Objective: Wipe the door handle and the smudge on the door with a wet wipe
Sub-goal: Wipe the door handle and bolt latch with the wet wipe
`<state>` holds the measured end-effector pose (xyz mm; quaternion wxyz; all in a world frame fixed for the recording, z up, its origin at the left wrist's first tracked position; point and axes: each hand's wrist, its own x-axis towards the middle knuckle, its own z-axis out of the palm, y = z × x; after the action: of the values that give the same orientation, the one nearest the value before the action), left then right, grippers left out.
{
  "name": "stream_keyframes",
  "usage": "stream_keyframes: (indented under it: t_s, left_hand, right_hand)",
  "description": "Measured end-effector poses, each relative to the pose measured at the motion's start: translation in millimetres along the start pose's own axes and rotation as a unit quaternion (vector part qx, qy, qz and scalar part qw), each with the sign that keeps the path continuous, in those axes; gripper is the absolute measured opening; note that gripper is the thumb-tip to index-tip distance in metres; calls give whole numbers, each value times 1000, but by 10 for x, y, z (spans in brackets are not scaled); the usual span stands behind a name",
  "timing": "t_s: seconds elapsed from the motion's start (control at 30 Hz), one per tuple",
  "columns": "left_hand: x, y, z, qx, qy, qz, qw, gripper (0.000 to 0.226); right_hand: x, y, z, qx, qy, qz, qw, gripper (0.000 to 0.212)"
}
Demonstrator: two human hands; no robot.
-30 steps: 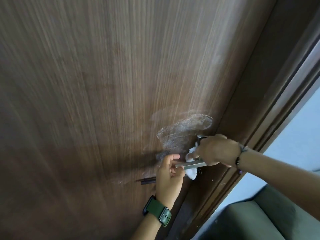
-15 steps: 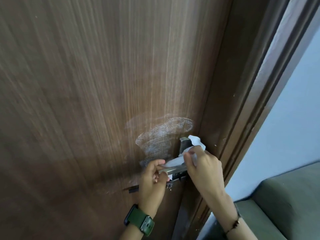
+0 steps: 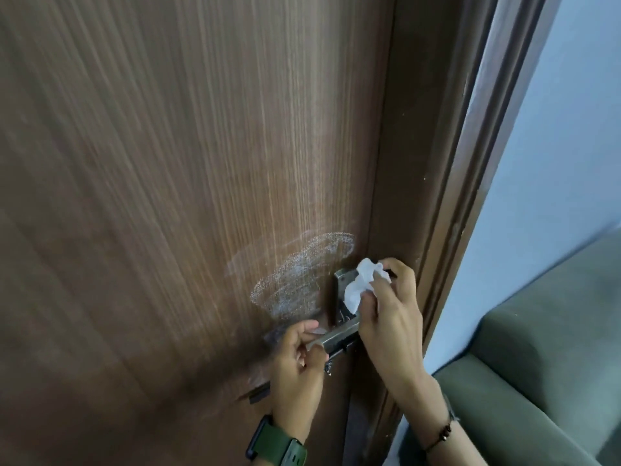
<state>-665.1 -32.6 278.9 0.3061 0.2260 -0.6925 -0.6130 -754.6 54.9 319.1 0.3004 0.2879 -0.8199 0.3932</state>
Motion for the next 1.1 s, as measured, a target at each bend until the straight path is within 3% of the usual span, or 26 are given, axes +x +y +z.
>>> stream_keyframes:
  t_s: [0.2, 0.3, 0.43, 0.53, 0.67, 0.7, 0.73, 0.87, 1.0, 1.1]
  left_hand:
    - [51, 9, -134, 28, -68, 38, 997, 35]
    - [75, 1, -177, 38, -87, 42, 995, 37]
    - [100, 1, -191, 30, -95, 42, 994, 39]
    - [107, -12, -205, 22, -100, 42, 994, 39]
    - [111, -14, -198, 11, -99, 32, 995, 37]
    - [106, -18, -195, 10, -97, 30, 995, 37]
    - [101, -18, -195, 9, -96, 29, 995, 38]
    - [99, -7, -224, 17, -109, 33, 993, 38]
    - [114, 3, -243, 26, -128, 36, 991, 35]
    - [129, 1, -255, 27, -141, 41, 989, 32]
  right_hand:
    - [-298, -123, 428, -17, 7, 108, 994, 29]
    - [-300, -129, 461, 21, 22, 183, 983, 35]
    - [-187, -120, 441, 93, 74, 212, 970, 30]
    - [-341, -33, 447, 249, 45, 323, 912, 27]
    - [-490, 106, 493, 454, 88, 421, 780, 17]
    - [-517, 103, 524, 473, 94, 430, 764, 17]
    - [-549, 93, 570, 468, 95, 432, 765, 18]
    - [-617, 4, 747, 363, 152, 398, 829, 27]
    - [-531, -43, 848, 353, 226, 373, 827, 28]
    - [-593, -19, 924, 333, 225, 367, 839, 26]
